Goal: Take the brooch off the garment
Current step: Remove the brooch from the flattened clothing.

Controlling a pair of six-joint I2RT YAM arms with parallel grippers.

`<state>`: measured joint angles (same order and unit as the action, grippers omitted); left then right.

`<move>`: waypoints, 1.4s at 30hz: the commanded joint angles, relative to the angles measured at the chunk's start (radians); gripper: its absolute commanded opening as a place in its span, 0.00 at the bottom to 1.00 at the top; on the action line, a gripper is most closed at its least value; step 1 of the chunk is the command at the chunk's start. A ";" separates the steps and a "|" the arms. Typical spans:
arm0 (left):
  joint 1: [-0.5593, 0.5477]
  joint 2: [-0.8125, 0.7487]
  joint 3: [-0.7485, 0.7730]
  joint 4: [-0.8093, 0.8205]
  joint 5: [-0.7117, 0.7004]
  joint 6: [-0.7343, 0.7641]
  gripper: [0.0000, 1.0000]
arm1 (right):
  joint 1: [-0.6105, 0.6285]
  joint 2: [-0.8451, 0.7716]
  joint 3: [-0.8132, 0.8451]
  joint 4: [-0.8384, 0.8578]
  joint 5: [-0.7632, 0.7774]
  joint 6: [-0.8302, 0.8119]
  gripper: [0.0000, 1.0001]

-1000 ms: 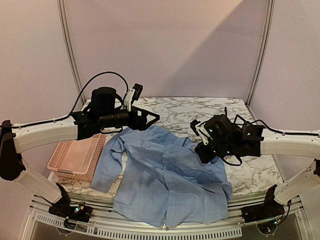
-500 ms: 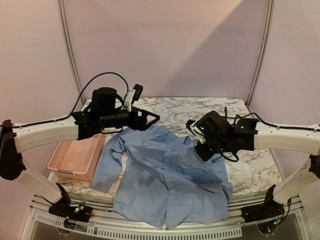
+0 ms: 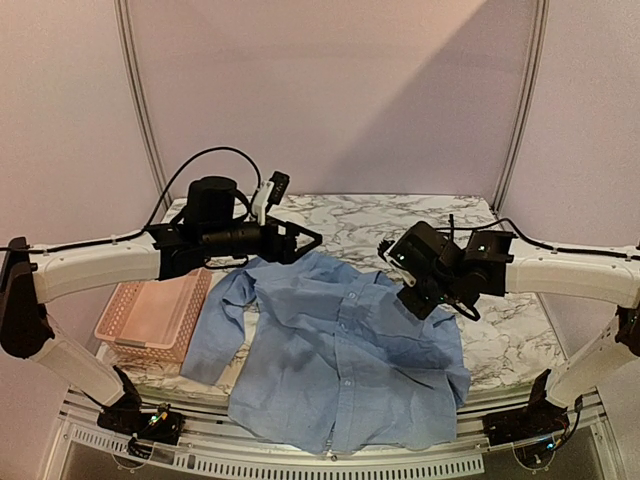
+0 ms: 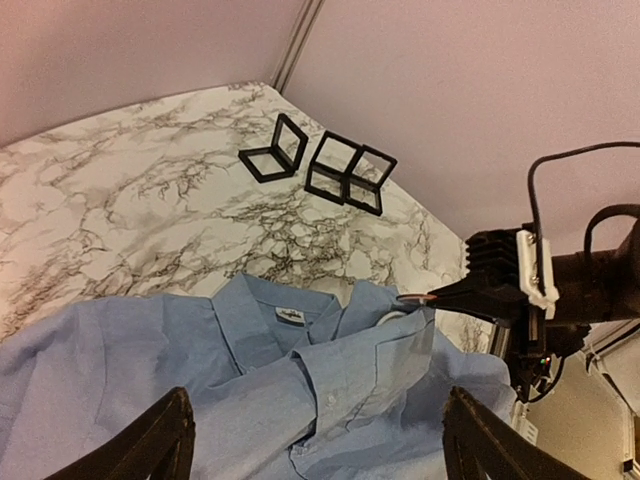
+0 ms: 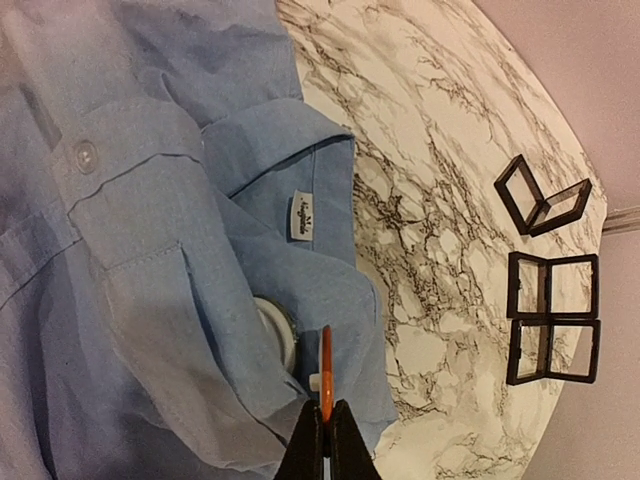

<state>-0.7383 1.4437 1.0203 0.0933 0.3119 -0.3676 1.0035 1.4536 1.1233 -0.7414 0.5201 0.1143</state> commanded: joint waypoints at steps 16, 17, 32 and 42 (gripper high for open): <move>-0.119 0.323 0.136 -0.182 -0.008 0.031 1.00 | 0.006 -0.069 0.006 0.109 -0.053 -0.054 0.00; -0.123 0.323 0.136 -0.187 -0.035 0.037 1.00 | 0.006 -0.072 0.007 0.111 -0.057 -0.056 0.00; -0.167 0.420 0.236 -0.306 -0.049 0.093 0.27 | 0.006 -0.065 0.006 0.094 -0.035 -0.063 0.00; -0.144 0.379 0.238 -0.335 -0.035 0.108 0.00 | 0.007 -0.058 0.013 0.023 0.025 -0.066 0.00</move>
<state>-0.8955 1.8515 1.2407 -0.2012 0.2588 -0.2756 1.0039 1.3994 1.1339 -0.6697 0.4919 0.0502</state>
